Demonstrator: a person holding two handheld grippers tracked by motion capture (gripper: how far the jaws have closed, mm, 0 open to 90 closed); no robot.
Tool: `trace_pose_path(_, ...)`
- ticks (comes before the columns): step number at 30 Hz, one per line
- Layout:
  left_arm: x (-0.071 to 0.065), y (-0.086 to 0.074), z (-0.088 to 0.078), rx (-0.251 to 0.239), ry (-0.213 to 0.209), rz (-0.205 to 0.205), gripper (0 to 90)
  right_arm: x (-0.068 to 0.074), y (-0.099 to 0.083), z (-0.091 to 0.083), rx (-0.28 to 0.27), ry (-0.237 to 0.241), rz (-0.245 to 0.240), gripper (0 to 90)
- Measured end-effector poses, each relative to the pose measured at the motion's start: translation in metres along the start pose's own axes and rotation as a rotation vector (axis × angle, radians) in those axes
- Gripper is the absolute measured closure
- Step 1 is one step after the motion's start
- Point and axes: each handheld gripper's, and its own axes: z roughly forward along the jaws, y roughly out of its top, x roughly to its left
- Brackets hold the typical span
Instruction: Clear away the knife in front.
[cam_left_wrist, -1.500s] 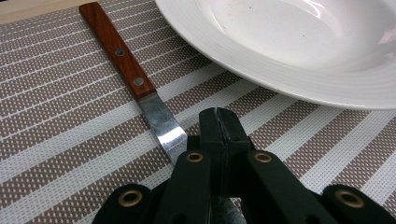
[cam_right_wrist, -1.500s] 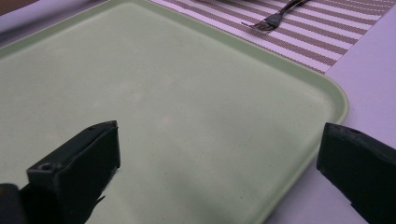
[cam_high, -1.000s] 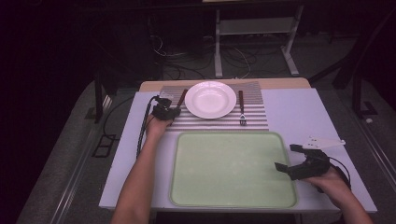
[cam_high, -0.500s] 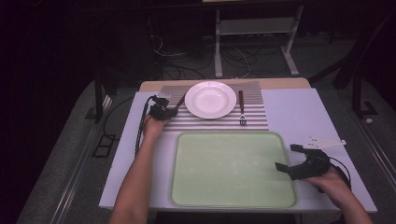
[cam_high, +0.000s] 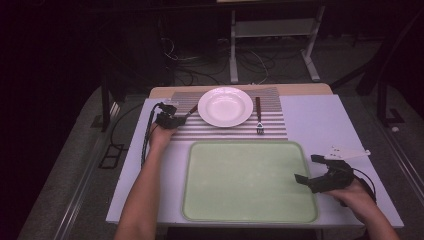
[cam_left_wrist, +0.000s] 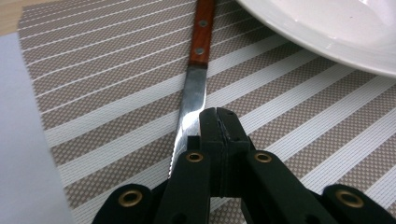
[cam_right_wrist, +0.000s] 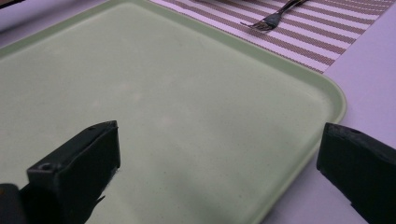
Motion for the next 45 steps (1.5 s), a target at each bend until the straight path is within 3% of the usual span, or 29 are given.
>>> trace_pose_path(8,0.001,-0.001,-0.001,0.003,-0.003,-0.001,88.5,0.000,0.000,0.000,0.002,0.002,-0.002,0.0)
trace_pose_path(17,-0.001,0.006,-0.001,-0.024,-0.015,0.016,76.2,0.000,0.000,0.000,0.000,0.003,-0.002,0.0)
trace_pose_path(26,0.007,0.020,0.007,-0.026,0.010,-0.006,64.6,0.000,-0.001,-0.001,-0.002,0.005,0.000,0.0)
trace_pose_path(32,0.011,0.030,0.015,-0.020,0.015,-0.005,62.9,-0.001,-0.001,-0.001,-0.001,0.011,0.002,0.0)
trace_pose_path(45,0.006,0.048,0.037,0.020,0.013,0.027,65.0,-0.004,-0.002,-0.003,-0.008,0.019,0.015,0.0)
